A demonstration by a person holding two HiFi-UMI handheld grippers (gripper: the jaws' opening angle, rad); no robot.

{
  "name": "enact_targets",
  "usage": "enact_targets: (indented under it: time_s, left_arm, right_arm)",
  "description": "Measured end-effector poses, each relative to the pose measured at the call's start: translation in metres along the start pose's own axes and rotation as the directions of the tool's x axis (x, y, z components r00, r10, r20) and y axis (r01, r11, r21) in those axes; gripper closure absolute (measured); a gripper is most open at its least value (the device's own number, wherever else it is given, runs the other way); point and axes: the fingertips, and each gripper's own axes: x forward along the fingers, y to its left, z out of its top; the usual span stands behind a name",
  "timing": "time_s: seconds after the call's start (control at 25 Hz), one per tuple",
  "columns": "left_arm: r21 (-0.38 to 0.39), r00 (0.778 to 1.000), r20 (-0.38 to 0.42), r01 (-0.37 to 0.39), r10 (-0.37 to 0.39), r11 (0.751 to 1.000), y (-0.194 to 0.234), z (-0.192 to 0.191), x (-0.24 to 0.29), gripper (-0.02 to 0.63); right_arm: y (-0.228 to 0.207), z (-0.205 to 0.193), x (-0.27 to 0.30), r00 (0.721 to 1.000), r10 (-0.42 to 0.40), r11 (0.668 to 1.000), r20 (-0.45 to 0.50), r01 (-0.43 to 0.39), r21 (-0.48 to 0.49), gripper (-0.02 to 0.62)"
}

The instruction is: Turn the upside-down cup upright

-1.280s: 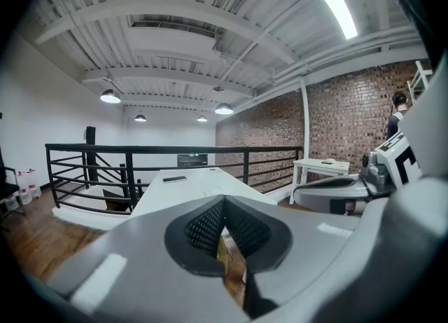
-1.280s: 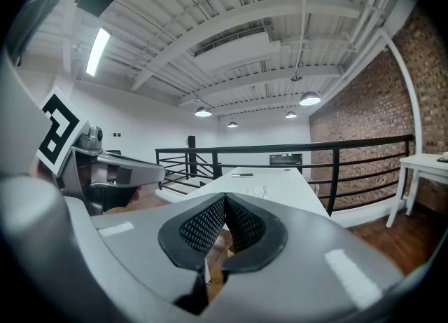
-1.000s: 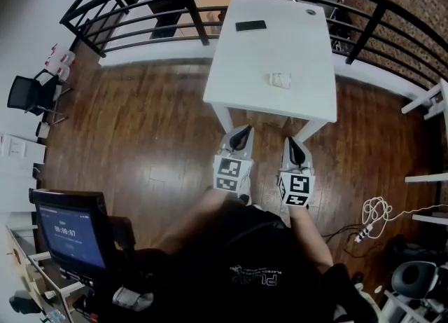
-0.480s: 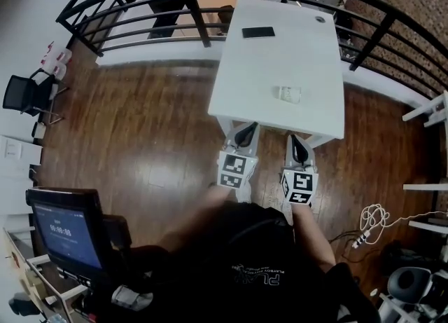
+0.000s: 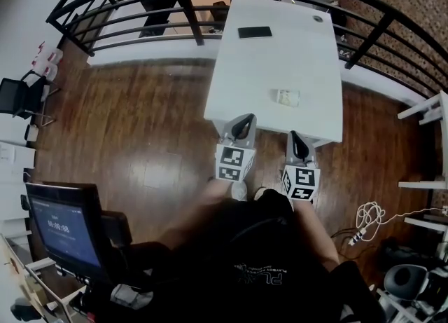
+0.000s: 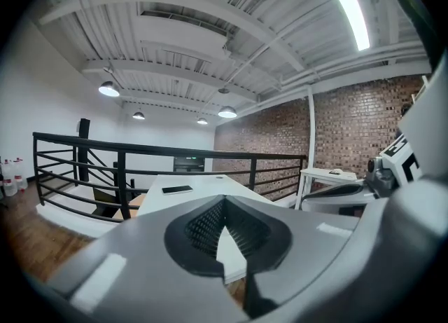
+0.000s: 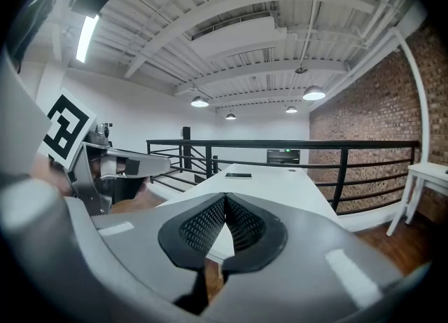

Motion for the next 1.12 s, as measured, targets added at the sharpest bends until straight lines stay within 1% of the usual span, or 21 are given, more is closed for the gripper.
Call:
enact_targets:
  time_s: [0.2,0.36,0.6,0.84,1.12]
  left_arm:
    - [0.015,0.999,-0.036,-0.001,0.001,1.000,-0.004,-0.003,0.014,0.611]
    - [0.019,0.998,-0.054,-0.015,0.016,1.000,-0.006,-0.001,0.026,0.611]
    - [0.011,0.997,-0.064,-0.037,0.037,0.999,0.001,-0.007,0.071,0.611]
    - [-0.017,0.994,-0.090,-0.056,0.054,0.998,0.001,-0.015,0.076,0.611]
    - [-0.015,0.991,-0.115,-0.072,0.070,0.997,0.002,-0.011,0.078,0.611]
  right_arm:
    - [-0.020,-0.009,0.020,0.999,0.010,1.000,-0.035,-0.009,0.028,0.581]
    - [-0.036,-0.014,0.038,0.996,0.042,0.998,-0.083,-0.037,0.059,0.580]
    - [-0.063,-0.021,0.084,0.991,0.066,0.997,-0.118,-0.061,0.043,0.574]
    - [-0.071,-0.035,0.092,0.979,0.080,0.996,-0.185,-0.072,0.052,0.555]
    - [-0.089,-0.047,0.105,0.965,0.099,0.994,-0.242,-0.082,0.079,0.534]
